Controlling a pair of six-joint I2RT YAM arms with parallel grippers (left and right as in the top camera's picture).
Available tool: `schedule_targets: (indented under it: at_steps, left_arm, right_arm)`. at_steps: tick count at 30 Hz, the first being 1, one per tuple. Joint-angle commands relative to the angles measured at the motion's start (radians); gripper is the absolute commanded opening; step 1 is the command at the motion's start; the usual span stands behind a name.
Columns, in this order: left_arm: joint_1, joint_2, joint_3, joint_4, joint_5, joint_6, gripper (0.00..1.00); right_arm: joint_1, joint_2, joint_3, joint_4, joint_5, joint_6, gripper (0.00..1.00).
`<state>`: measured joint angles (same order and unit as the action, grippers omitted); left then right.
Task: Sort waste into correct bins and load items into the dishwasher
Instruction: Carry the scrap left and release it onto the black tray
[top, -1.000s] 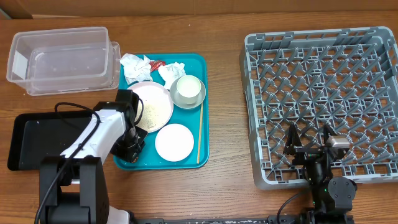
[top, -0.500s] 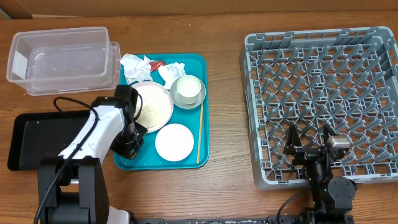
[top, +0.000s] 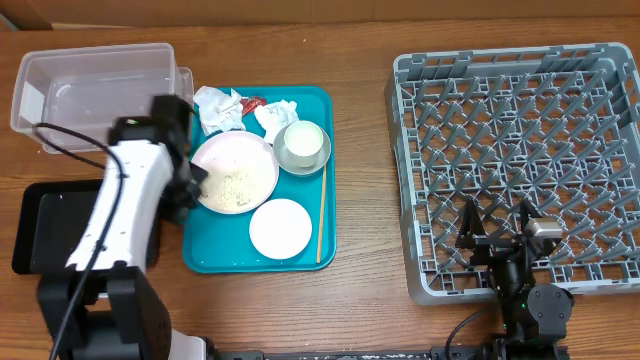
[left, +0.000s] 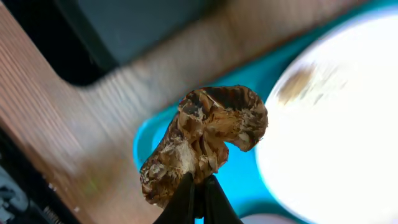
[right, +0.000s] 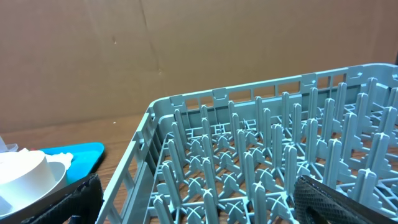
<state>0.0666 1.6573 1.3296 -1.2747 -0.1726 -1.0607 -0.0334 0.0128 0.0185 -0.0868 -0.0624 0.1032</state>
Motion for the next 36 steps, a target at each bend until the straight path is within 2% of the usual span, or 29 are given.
schedule_targets:
  at_steps: [1,6,11,12,13,14,16,17,20,24,29,36]
  left_arm:
    - [0.089,0.01,0.079,-0.014,-0.038,0.022,0.04]
    - [0.246,0.011,0.103,0.043,-0.042,0.021,0.11]
    - [0.403,0.011,0.103,0.101,-0.052,0.022,0.11]
    - [0.431,0.011,0.103,0.108,-0.052,0.021,0.13]
    - [0.456,0.011,0.103,0.111,-0.052,0.022,0.19]
    - [0.481,0.011,0.102,0.109,-0.052,0.022,0.31]
    - [0.511,0.011,0.096,0.103,-0.052,0.029,0.74]
    - [0.523,0.011,0.092,0.098,-0.052,0.035,1.0]
    - [0.539,0.011,0.08,0.094,-0.031,0.037,1.0]
    - [0.539,0.011,0.079,0.066,0.077,0.052,1.0]
    - [0.523,0.011,0.079,0.072,0.292,0.287,1.0]
    - [0.406,0.011,0.079,0.096,0.649,0.708,1.0]
  right_arm:
    - [-0.006,-0.009,-0.01,0.006,0.01,-0.006,1.0]
    - [-0.006,-0.009,-0.01,0.006,0.01,-0.006,1.0]
    - [-0.006,-0.009,-0.01,0.006,0.01,-0.006,1.0]
    - [-0.006,-0.009,-0.01,0.006,0.01,-0.006,1.0]
    - [-0.006,-0.009,-0.01,0.006,0.01,-0.006,1.0]
    - [-0.006,-0.009,-0.01,0.006,0.01,-0.006,1.0]
    - [-0.006,-0.009,-0.01,0.006,0.01,-0.006,1.0]
    - [-0.006,-0.009,-0.01,0.006,0.01,-0.006,1.0]
    - [-0.006,-0.009,-0.01,0.006,0.01,-0.006,1.0]
    - [-0.006,-0.009,-0.01,0.006,0.01,-0.006,1.0]
    - [-0.006,-0.009,-0.01,0.006,0.01,-0.006,1.0]
    - [-0.006,-0.009,-0.01,0.006,0.01,-0.006,1.0]
